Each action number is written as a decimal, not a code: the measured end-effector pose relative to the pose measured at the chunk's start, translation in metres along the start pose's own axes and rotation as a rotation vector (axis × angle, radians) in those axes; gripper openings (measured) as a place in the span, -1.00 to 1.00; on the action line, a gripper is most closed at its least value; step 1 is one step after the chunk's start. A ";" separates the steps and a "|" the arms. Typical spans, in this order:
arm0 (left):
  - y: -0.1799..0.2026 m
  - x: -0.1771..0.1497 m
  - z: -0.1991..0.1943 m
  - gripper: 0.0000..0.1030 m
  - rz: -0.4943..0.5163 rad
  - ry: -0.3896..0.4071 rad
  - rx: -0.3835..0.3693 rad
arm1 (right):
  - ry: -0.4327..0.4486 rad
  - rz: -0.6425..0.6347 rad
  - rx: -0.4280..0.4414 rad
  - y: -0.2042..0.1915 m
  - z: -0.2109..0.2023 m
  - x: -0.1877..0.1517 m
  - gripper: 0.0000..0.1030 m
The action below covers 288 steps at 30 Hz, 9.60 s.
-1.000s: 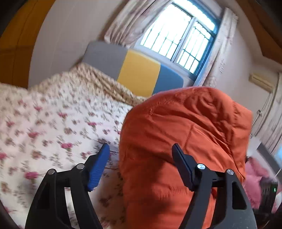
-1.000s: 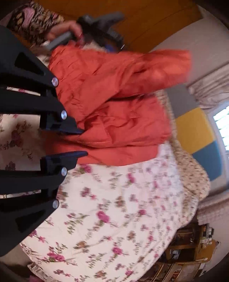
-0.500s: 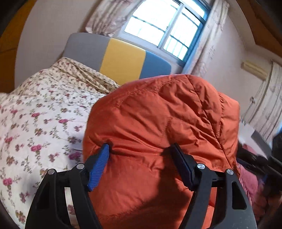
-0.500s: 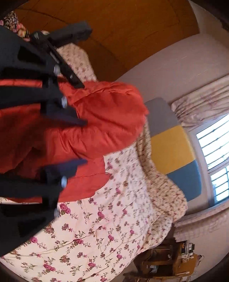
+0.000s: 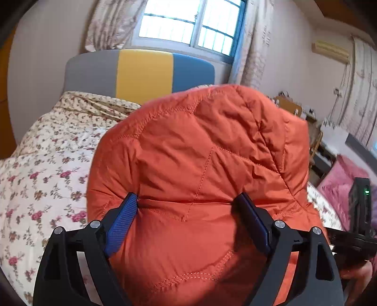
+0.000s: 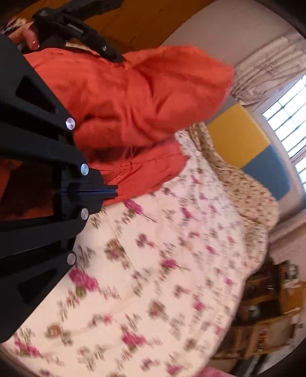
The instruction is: Fold large clothes
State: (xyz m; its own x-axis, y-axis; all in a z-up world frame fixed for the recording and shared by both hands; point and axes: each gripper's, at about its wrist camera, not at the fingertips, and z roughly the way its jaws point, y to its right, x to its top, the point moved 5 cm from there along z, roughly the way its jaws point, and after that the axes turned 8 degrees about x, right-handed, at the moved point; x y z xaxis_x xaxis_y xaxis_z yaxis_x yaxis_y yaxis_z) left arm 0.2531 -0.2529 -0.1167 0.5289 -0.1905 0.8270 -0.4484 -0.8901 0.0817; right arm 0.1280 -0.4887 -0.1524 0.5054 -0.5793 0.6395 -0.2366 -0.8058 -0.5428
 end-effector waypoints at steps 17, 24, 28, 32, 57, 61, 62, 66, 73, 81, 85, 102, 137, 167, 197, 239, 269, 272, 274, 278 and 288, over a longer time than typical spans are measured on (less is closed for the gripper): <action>0.001 0.038 0.017 0.65 -0.110 -0.052 0.000 | -0.018 -0.251 0.042 -0.095 0.081 0.066 -1.00; 0.005 0.038 0.019 0.65 -0.155 -0.032 -0.037 | -0.041 -0.270 -0.002 -0.067 0.104 0.050 -1.00; -0.009 0.045 0.022 0.65 -0.229 -0.025 0.001 | -0.054 -0.245 0.011 -0.059 0.117 0.047 -1.00; -0.011 0.038 0.046 0.73 -0.180 -0.092 0.066 | -0.074 -0.269 -0.005 -0.060 0.130 0.042 -1.00; -0.001 0.008 0.101 0.94 -0.091 -0.041 0.081 | -0.166 -0.158 0.000 -0.024 0.183 0.033 -1.00; -0.001 0.007 0.100 0.94 -0.089 -0.030 0.082 | -0.148 -0.161 0.010 -0.025 0.179 0.034 -1.00; -0.001 0.008 0.099 0.94 -0.087 -0.029 0.082 | -0.129 -0.157 0.024 -0.025 0.174 0.035 -1.00; 0.001 0.010 0.085 0.94 -0.075 -0.023 0.091 | -0.043 -0.148 0.072 -0.026 0.147 0.038 -0.97; -0.037 0.007 0.030 0.94 -0.198 -0.019 0.148 | 0.044 -0.395 0.138 -0.071 0.086 0.010 -0.89; -0.059 -0.015 0.050 0.94 -0.331 -0.071 0.222 | 0.005 -0.310 0.080 -0.046 0.112 -0.001 -1.00; -0.055 -0.023 0.057 0.94 -0.307 -0.034 0.228 | -0.006 -0.314 0.053 -0.044 0.117 -0.001 -1.00; -0.059 0.050 0.059 0.94 -0.247 -0.078 0.300 | -0.132 -0.330 0.072 -0.090 0.151 0.051 -0.71; 0.013 -0.021 0.042 0.94 0.012 -0.050 0.289 | -0.007 0.037 0.053 0.024 0.113 0.031 0.11; -0.060 -0.090 0.021 0.94 -0.360 -0.370 -0.210 | -0.353 0.105 0.303 0.019 0.087 -0.013 0.54; -0.164 -0.044 -0.089 0.15 -0.125 0.018 0.221 | -0.284 -0.067 0.549 -0.218 0.169 -0.046 -0.04; -0.170 -0.140 -0.149 0.94 -0.187 -0.148 0.479 | -0.165 -0.540 0.135 -0.231 0.055 -0.164 0.96; -0.154 -0.119 -0.251 0.94 -0.255 0.012 0.606 | -0.003 -0.628 0.064 -0.268 -0.034 -0.145 0.96; -0.150 -0.119 -0.249 0.94 -0.240 0.008 0.605 | -0.005 -0.623 0.067 -0.268 -0.034 -0.144 0.96; -0.148 -0.120 -0.248 0.94 -0.236 0.007 0.602 | -0.007 -0.625 0.071 -0.268 -0.034 -0.145 0.96; -0.146 -0.121 -0.247 0.94 -0.232 0.003 0.596 | -0.015 -0.627 0.079 -0.270 -0.033 -0.147 0.96; -0.147 -0.121 -0.247 0.94 -0.240 0.006 0.599 | -0.016 -0.623 0.087 -0.271 -0.034 -0.148 0.96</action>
State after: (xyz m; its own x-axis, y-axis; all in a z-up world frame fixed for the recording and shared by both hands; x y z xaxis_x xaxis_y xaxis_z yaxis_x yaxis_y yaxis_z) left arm 0.0768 0.0030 -0.0909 0.5599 0.0429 0.8274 0.1629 -0.9849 -0.0592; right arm 0.0892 -0.1887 -0.0818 0.5396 -0.0016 0.8419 0.1743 -0.9781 -0.1136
